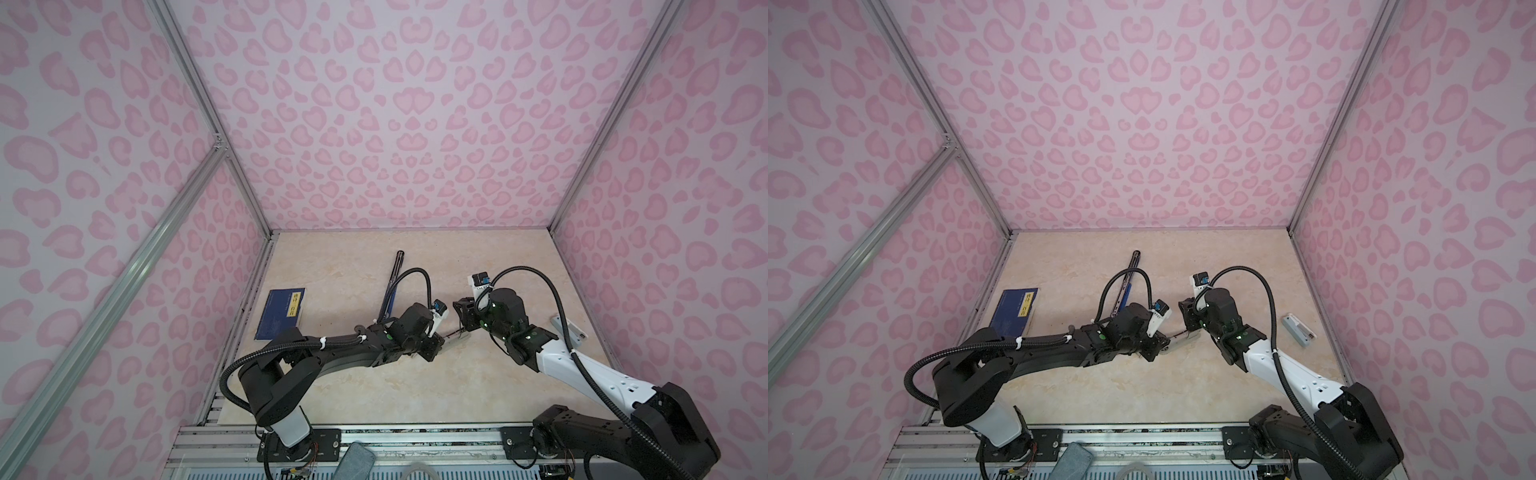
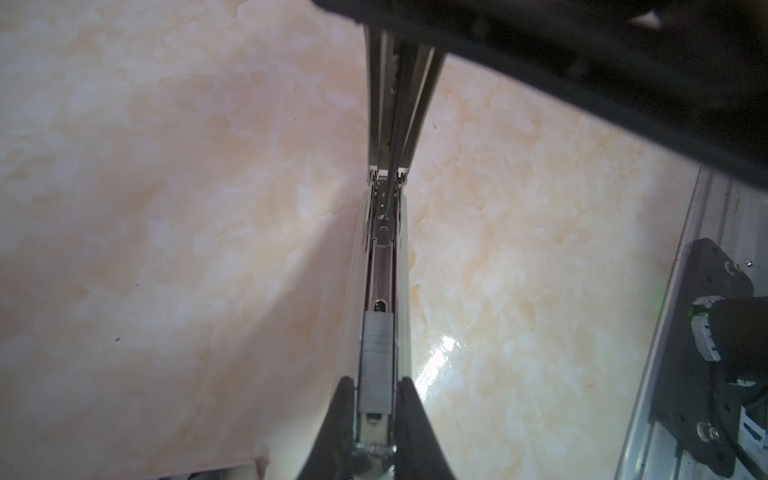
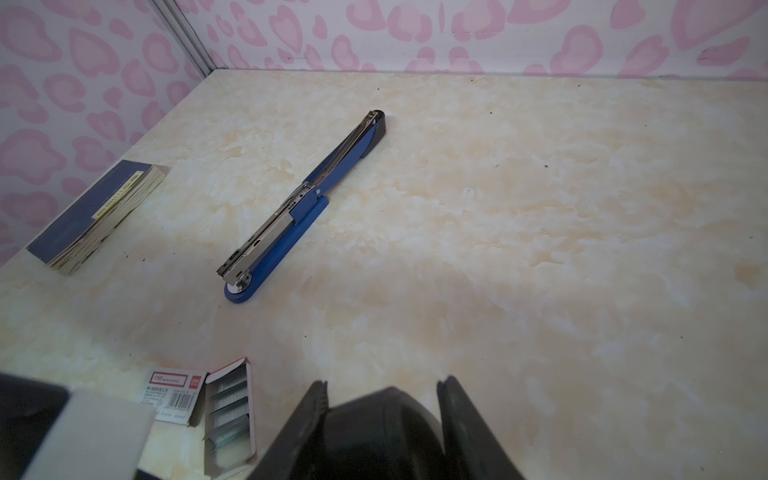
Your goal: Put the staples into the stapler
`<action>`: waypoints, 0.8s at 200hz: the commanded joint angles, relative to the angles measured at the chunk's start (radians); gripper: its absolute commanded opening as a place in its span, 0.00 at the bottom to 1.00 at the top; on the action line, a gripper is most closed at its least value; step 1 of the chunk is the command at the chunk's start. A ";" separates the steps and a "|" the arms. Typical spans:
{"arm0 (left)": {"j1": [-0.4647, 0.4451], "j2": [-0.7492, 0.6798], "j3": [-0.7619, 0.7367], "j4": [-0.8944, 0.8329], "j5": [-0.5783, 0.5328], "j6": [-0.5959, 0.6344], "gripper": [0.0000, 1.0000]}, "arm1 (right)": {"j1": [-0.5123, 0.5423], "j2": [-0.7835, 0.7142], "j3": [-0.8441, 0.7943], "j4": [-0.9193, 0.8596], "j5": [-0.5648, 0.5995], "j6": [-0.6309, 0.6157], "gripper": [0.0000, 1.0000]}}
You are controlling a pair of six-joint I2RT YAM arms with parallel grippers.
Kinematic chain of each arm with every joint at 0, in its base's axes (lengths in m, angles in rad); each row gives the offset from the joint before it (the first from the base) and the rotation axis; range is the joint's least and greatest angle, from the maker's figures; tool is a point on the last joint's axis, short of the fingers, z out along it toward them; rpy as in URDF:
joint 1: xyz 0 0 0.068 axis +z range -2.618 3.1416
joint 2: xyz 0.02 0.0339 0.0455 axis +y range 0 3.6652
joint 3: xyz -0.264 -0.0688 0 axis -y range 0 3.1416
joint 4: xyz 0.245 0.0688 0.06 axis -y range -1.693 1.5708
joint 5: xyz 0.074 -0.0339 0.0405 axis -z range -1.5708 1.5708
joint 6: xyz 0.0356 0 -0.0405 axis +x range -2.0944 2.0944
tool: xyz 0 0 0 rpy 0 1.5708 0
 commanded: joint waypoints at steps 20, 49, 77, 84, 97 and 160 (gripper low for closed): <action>0.001 -0.016 0.018 0.024 -0.027 -0.008 0.04 | 0.009 -0.014 -0.014 0.000 -0.035 0.032 0.47; 0.000 -0.017 0.024 0.019 -0.021 -0.005 0.04 | 0.010 -0.022 -0.020 0.013 -0.030 0.047 0.47; 0.001 -0.024 0.023 0.018 -0.028 -0.004 0.04 | 0.010 -0.034 -0.046 0.065 -0.039 0.064 0.47; 0.000 -0.026 0.023 0.017 -0.030 -0.003 0.04 | 0.010 -0.039 -0.055 0.081 -0.044 0.070 0.47; 0.000 -0.026 0.024 0.013 -0.034 -0.001 0.04 | 0.009 -0.050 -0.062 0.089 -0.048 0.081 0.50; 0.000 -0.014 0.030 0.006 -0.068 0.005 0.04 | -0.005 -0.110 -0.080 0.067 -0.005 0.114 0.56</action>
